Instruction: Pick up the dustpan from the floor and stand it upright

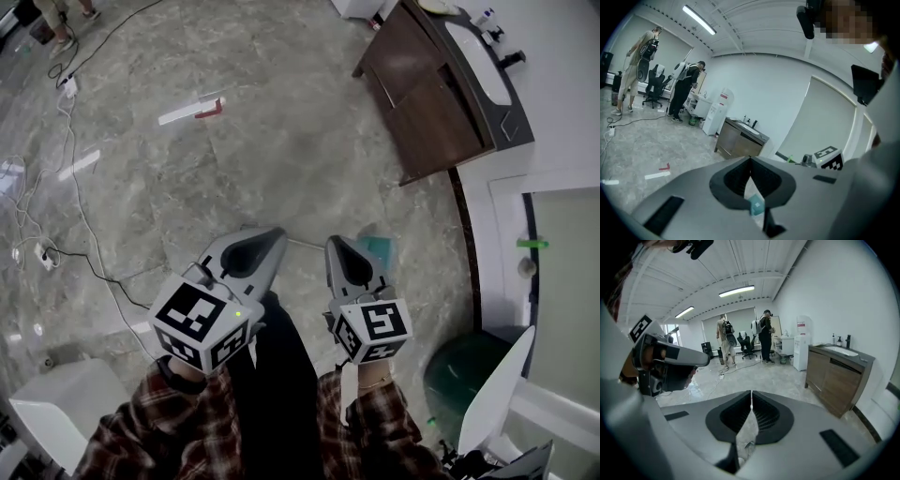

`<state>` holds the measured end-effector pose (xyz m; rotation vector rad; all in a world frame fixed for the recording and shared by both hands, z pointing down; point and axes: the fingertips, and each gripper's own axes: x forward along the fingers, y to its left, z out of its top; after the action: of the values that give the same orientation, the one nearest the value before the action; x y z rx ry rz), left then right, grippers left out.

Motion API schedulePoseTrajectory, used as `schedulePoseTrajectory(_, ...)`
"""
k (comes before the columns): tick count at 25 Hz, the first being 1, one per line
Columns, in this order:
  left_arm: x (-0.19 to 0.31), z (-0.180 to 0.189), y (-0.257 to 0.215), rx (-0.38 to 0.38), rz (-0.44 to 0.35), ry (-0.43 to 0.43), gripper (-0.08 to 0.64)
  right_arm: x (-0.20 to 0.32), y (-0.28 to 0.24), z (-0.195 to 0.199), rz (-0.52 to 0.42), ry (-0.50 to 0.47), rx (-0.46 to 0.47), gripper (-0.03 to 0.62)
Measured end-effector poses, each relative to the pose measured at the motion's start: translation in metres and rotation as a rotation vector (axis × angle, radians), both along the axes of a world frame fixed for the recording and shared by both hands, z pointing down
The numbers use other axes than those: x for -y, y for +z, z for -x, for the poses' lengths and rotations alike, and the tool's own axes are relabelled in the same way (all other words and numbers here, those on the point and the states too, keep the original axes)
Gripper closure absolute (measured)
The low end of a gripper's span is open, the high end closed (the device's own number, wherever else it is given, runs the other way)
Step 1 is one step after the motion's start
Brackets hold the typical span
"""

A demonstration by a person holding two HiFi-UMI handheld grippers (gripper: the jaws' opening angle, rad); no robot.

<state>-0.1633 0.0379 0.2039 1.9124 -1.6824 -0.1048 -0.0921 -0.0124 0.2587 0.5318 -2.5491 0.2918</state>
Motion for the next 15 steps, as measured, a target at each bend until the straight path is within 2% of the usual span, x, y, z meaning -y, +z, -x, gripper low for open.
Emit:
schedulePoseTrajectory(3,0.007,-0.002,0.036,-0.007,0.023,-0.018,0.551,0.000,0.048,0.009,0.055,-0.056,-0.036,0.572)
schedulePoseTrajectory(12,0.022,0.012,0.169,-0.060,0.085,-0.119,0.551,-0.011,0.196,0.033,0.164,-0.208,-0.135,0.406)
schedulePoseTrajectory(15,0.030,0.018,0.216,-0.080,0.103,-0.148,0.551,-0.011,0.250,0.038,0.184,-0.230,-0.169,0.397)
